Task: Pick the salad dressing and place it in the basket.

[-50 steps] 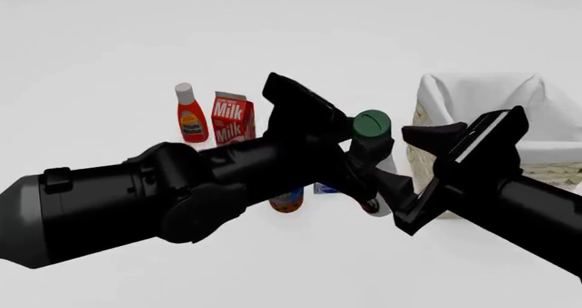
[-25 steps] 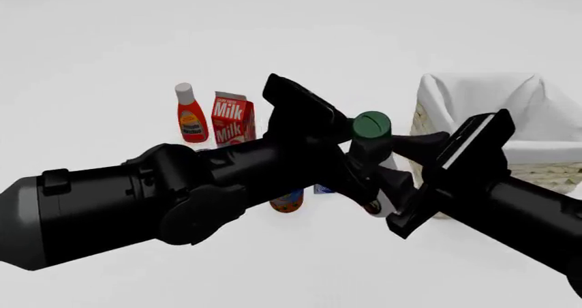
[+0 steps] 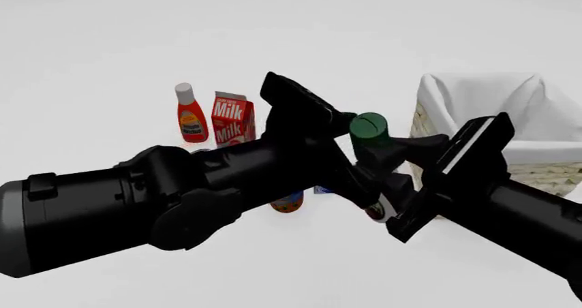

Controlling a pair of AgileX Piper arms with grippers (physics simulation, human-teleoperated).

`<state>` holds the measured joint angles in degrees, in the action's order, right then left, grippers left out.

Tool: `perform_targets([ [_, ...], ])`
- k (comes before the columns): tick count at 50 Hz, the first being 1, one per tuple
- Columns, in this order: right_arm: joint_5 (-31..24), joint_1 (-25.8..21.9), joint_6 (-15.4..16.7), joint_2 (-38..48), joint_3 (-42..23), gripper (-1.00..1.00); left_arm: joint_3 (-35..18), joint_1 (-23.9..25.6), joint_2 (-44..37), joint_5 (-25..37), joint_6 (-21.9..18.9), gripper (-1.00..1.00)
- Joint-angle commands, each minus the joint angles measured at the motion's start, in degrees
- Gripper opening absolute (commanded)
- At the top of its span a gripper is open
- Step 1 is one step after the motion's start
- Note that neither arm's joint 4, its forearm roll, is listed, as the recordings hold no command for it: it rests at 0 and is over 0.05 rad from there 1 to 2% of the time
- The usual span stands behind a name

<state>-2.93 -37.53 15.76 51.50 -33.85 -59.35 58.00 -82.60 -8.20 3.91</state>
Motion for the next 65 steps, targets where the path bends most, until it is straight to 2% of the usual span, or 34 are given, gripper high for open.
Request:
perform_targets([
  [1, 0.51, -0.35, -0.82, -0.07, -0.56, -1.0, 0.71, 1.38, 2.08, -0.59, 0.33, 1.0],
  [4, 0.51, -0.46, -0.85, -0.1, -0.55, -1.0, 1.14, 0.54, 4.05, -1.24, 1.57, 1.0],
  [6, 0.46, -0.43, -1.02, -0.15, -0.58, -1.0, 0.96, -0.19, 5.03, -0.85, 0.85, 1.0],
  [8, 0.63, -0.47, -1.13, 0.01, -0.52, -1.0, 0.91, -0.75, 6.85, -0.44, -1.88, 1.0],
  [10, 0.89, -0.59, -1.32, 0.14, -0.38, -1.0, 0.8, -1.3, 9.16, -0.08, -0.66, 1.0],
  [15, 1.02, -0.57, -1.56, 0.03, -0.35, -1.0, 1.21, -4.1, 14.64, 0.1, -3.43, 1.0],
  [16, 1.18, -0.61, -1.79, 0.01, -0.25, -1.0, 1.66, -5.32, 18.24, 0.43, -2.54, 1.0],
  [17, 1.18, -0.61, -1.79, 0.01, -0.25, -1.0, 1.68, -5.32, 18.26, 0.43, -2.54, 1.0],
  [19, 1.33, -0.56, -1.87, -0.01, -0.13, -1.0, 2.26, -7.22, 21.33, 0.89, -6.08, 1.0],
  [22, 1.31, -0.61, -2.23, -0.12, -0.13, -1.0, 3.37, -9.3, 25.52, 0.89, -5.06, 1.0],
  [24, 1.44, -0.57, -2.45, -0.32, 0.02, -1.0, 5.2, -12.43, 31.47, 0.84, -3.91, 1.0],
  [27, 1.58, -0.45, -2.65, -0.59, 0.15, -1.0, 7.87, -17.38, 36.7, 0.43, -5.03, 1.0],
  [30, 1.48, -0.5, -2.86, -0.85, 0.15, -1.0, 8.84, -18.51, 38.39, 0.19, -3.84, 1.0],
  [31, 1.48, -0.45, -3.01, -1.09, 0.22, -1.0, 11.6, -22.28, 41.88, -0.42, -3.5, 1.0],
  [36, 1.27, -0.49, -3.56, -1.99, 0.2, -1.0, 18.87, -30.75, 49.36, -0.71, 0.09, 1.0],
  [40, 0.99, -0.58, -3.65, -2.56, -0.01, -1.0, 22.05, -34.36, 52.4, -0.96, 1.0, 1.0],
  [43, 0.77, -0.49, -3.98, -3.23, -0.02, -1.0, 25.37, -38.37, 55.26, -1.43, -1.32, 1.0],
  [50, -0.08, 0.34, -4.46, -5.02, -0.65, -1.0, 34.02, -46.06, 62.86, -2.68, 1.61, 1.0],
  [54, -0.89, 1.08, -4.51, -5.77, -1.83, -1.0, 39.66, -51.24, 65.55, -3.47, 0.67, 1.0],
  [58, -1.15, 2.1, -4.73, -5.98, -2.78, -1.0, 43.25, -53.2, 67.04, -3.48, 3.22, 1.0],
  [65, -1.9, 3.66, -4.96, -6.55, -4.74, -1.0, 45.48, -55.16, 69.86, -2.56, 2.44, 1.0],
])
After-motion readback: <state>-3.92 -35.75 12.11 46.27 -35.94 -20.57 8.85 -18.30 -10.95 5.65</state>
